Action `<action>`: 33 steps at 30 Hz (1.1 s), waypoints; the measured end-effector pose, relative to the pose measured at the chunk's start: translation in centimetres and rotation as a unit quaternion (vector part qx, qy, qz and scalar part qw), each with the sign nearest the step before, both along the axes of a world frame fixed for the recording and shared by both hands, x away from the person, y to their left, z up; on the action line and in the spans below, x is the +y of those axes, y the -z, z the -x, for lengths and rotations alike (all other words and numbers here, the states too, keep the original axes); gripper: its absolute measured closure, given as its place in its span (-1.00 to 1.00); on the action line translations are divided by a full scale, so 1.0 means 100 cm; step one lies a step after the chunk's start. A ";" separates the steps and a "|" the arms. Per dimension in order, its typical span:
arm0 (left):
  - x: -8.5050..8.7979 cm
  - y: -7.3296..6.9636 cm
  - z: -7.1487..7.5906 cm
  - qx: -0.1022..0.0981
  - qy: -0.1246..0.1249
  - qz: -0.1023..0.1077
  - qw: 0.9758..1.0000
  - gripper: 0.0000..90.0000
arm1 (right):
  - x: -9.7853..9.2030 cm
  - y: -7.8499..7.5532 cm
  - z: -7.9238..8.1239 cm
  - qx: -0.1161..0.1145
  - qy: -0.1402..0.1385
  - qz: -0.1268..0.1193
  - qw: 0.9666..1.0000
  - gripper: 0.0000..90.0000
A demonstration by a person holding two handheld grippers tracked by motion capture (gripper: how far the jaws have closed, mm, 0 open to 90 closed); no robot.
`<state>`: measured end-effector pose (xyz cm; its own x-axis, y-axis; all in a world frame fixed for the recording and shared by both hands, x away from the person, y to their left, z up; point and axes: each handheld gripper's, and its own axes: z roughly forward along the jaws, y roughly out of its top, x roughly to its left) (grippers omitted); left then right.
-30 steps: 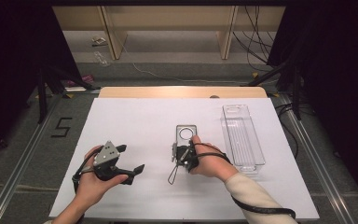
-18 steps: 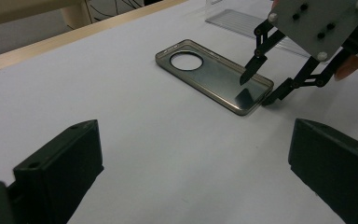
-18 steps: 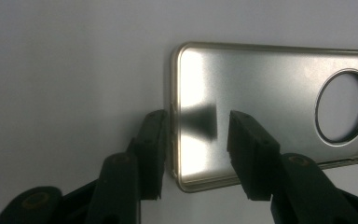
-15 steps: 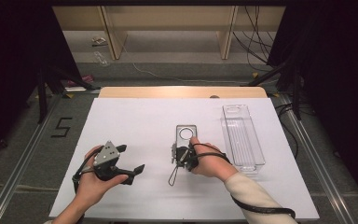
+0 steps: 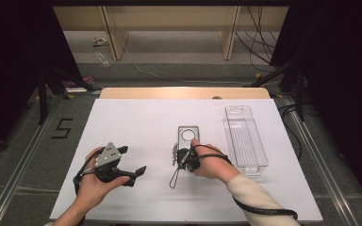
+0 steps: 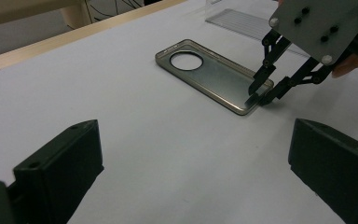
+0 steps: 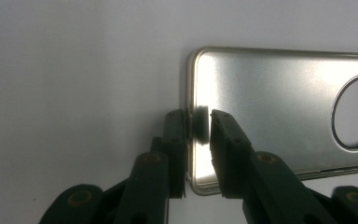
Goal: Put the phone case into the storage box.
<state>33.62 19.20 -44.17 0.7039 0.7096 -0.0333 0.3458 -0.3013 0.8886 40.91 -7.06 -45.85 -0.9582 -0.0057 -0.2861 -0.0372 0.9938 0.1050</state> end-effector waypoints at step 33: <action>0.000 0.000 0.000 0.000 0.000 0.002 1.000 -0.95 | 0.002 0.001 0.000 0.011 0.002 0.012 1.000 0.92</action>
<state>33.59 19.17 -44.15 0.7036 0.7098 -0.0353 0.3455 -0.2982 0.8898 40.88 -6.81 -45.91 -0.9645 -0.0078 -0.2641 -0.0303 0.9963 0.0810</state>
